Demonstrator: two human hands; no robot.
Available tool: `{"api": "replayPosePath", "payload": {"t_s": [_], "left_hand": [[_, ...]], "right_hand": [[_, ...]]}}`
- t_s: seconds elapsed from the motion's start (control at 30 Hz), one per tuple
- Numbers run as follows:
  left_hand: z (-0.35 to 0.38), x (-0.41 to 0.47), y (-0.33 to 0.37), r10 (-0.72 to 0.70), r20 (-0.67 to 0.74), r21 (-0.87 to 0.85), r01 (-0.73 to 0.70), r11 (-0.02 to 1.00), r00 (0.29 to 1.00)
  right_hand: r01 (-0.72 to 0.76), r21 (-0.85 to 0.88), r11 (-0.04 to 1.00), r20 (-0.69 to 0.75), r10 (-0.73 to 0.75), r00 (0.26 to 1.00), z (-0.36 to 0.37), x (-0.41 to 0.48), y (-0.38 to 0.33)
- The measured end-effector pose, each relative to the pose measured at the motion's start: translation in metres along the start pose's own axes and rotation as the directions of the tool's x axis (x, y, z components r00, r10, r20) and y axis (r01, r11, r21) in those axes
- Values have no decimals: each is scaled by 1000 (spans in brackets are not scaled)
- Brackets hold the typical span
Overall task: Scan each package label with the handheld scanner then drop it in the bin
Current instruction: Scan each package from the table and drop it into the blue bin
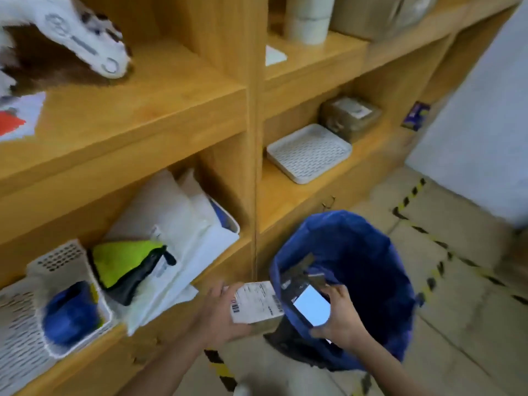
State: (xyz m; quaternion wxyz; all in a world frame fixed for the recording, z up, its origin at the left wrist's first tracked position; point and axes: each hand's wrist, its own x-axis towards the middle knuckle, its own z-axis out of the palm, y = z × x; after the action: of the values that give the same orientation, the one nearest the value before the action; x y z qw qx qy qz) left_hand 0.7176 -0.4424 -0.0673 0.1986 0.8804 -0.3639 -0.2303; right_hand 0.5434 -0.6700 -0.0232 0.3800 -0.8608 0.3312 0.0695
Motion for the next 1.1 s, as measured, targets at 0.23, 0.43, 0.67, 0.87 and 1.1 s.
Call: {"api": "replayPosePath", "payload": {"t_s": [0.23,0.43,0.67,0.87,1.1], "left_hand": [[43,88,69,86,122,-54,-80,995,989],[74,133,111,-34,45,-119,39,992,998],[134,198,122,-26,39,-16,27,1000,999],[217,250,110,-75,191,-3,77,997,979],[328,328,73,-99,308,31,94,995,946]], "right_hand": [[-340,136,931,-150,359,921,-37,-34,92],[-445,218,869,-159,482,862,-58,-19,137],[-489,333,806,-93,544,834,-49,47,207],[-566,452,690,-42,650,759,5,106,267],[-627,536,565,18,735,678,77,180,340]]}}
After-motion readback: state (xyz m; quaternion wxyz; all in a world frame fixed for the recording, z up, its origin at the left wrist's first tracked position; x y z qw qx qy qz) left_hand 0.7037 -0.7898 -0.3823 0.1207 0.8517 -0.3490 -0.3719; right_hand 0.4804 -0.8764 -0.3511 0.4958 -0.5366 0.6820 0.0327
